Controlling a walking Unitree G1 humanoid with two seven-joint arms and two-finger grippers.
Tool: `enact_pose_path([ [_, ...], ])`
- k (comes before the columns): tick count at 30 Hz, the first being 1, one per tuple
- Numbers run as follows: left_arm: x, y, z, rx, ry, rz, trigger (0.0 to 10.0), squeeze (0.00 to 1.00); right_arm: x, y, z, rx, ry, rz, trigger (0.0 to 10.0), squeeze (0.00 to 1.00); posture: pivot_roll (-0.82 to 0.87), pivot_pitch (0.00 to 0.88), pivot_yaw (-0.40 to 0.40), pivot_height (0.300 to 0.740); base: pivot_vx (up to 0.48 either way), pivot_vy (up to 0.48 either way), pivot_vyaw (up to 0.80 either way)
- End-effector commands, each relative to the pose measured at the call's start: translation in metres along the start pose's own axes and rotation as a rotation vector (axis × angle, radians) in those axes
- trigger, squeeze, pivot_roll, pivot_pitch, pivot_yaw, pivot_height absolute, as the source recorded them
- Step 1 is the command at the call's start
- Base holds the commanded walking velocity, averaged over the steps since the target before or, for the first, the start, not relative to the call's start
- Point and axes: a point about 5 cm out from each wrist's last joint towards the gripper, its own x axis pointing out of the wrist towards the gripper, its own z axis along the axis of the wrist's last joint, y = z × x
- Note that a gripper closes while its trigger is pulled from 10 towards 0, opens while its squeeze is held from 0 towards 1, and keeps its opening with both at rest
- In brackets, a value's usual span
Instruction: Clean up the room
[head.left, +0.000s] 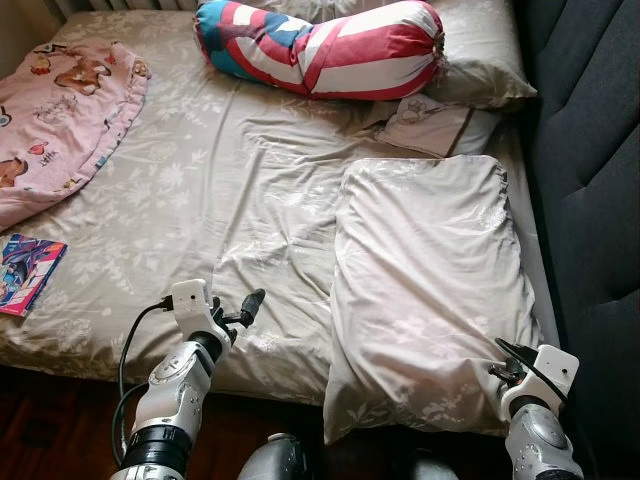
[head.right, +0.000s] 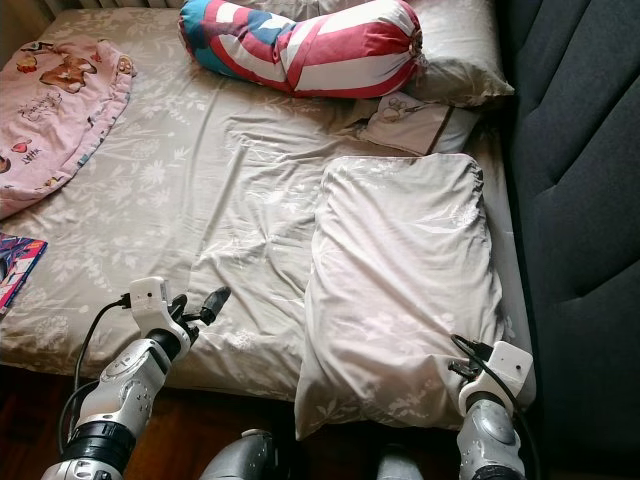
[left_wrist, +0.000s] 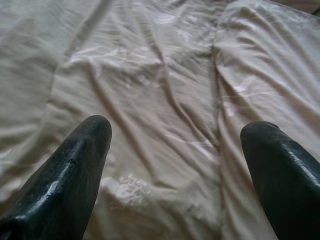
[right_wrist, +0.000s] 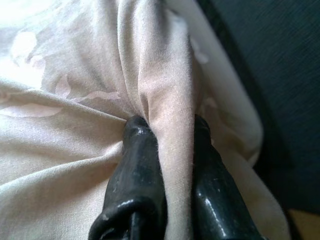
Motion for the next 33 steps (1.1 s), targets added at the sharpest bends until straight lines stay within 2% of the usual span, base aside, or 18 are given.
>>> enact_pose_path([
  [1,-0.007,0.009,-0.007,0.012,0.02,0.029,10.0,0.0,0.003,-0.023,0.017,-0.002,-0.053,-0.101,10.0,0.0,-0.12,0.217,0.05,0.74,0.0,0.0,0.0],
  [5,-0.007,0.01,-0.007,0.015,0.022,0.032,10.0,0.0,0.005,-0.051,0.042,-0.019,-0.136,-0.226,10.0,0.0,-0.13,0.213,0.049,0.74,0.0,0.0,0.0],
  [6,-0.007,0.011,-0.007,0.016,0.022,0.034,10.0,0.0,0.005,-0.064,0.054,-0.024,-0.181,-0.284,10.0,0.0,-0.13,0.213,0.049,0.74,0.0,0.0,0.0],
  [9,-0.006,0.011,-0.007,0.018,0.022,0.035,10.0,0.0,0.003,-0.077,0.063,-0.044,-0.212,-0.333,10.0,0.0,-0.13,0.212,0.051,0.74,0.0,0.0,0.0],
  [17,-0.006,0.01,-0.008,0.029,0.028,0.025,10.0,0.0,-0.001,-0.077,0.04,-0.064,-0.134,-0.354,10.0,0.0,-0.13,0.213,0.057,0.74,0.0,0.0,0.0],
  [20,-0.007,0.011,-0.007,0.034,0.029,0.025,10.0,0.0,-0.003,-0.068,0.017,-0.035,-0.048,-0.33,10.0,0.0,-0.12,0.215,0.063,0.74,0.0,0.0,0.0],
  [23,-0.007,0.012,-0.006,0.038,0.029,0.024,10.0,0.0,-0.004,-0.064,0.005,-0.022,0.012,-0.317,10.0,0.0,-0.12,0.214,0.064,0.74,0.0,0.0,0.0],
  [28,-0.007,0.013,-0.005,0.042,0.028,0.023,10.0,0.0,-0.005,-0.062,0.0,0.011,0.045,-0.325,10.0,0.0,-0.12,0.212,0.065,0.74,0.0,0.0,0.0],
  [33,-0.007,0.012,-0.007,0.042,0.032,0.02,10.0,0.0,-0.004,-0.066,0.004,0.015,0.034,-0.333,10.0,0.0,-0.12,0.212,0.064,0.74,0.0,0.0,0.0],
])
